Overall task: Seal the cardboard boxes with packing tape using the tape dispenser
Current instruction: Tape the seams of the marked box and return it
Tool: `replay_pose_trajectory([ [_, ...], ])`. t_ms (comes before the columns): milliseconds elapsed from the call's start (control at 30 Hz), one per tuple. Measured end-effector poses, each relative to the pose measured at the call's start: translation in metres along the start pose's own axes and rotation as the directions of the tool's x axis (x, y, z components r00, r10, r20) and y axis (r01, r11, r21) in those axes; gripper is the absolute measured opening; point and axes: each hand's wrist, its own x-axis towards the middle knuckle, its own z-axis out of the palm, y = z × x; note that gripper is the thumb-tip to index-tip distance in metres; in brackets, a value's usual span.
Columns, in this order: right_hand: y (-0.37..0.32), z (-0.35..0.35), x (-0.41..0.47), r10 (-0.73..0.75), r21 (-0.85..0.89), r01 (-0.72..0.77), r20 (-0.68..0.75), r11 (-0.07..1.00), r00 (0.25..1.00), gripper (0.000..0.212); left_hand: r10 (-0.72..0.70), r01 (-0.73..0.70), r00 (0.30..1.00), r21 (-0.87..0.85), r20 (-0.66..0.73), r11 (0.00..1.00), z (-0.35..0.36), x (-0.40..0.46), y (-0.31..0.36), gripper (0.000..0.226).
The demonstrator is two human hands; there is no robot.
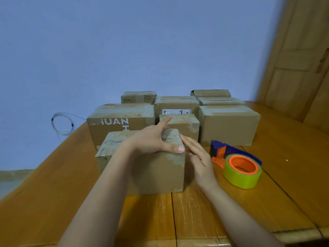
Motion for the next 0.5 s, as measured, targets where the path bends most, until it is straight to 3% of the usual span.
replay_pose_trajectory([
  [133,0.000,-0.001,-0.002,0.044,0.014,-0.044,-0.047,0.999,0.998,0.042,-0.001,0.001,1.000,-0.012,0.010,1.000,0.000,0.001,-0.001,0.122],
  [267,0.003,0.001,-0.004,-0.087,-0.142,0.066,-0.147,0.988,0.985,0.043,0.005,-0.005,1.000,0.027,0.013,1.000,0.000,0.001,0.000,0.119],
  [333,0.003,0.000,-0.003,-0.094,-0.131,0.068,-0.212,0.989,0.973,0.041,0.002,-0.003,1.000,0.025,0.014,1.000,0.000,0.001,0.000,0.116],
  [433,0.000,0.000,0.013,0.003,-0.043,-0.014,-0.267,0.999,0.964,0.029,0.002,-0.002,1.000,0.025,0.014,1.000,-0.001,0.001,0.001,0.121],
  [500,-0.003,0.005,0.029,0.146,0.094,-0.128,-0.217,0.987,0.965,0.029,-0.001,0.000,1.000,0.028,0.015,1.000,-0.001,0.001,0.001,0.122],
])
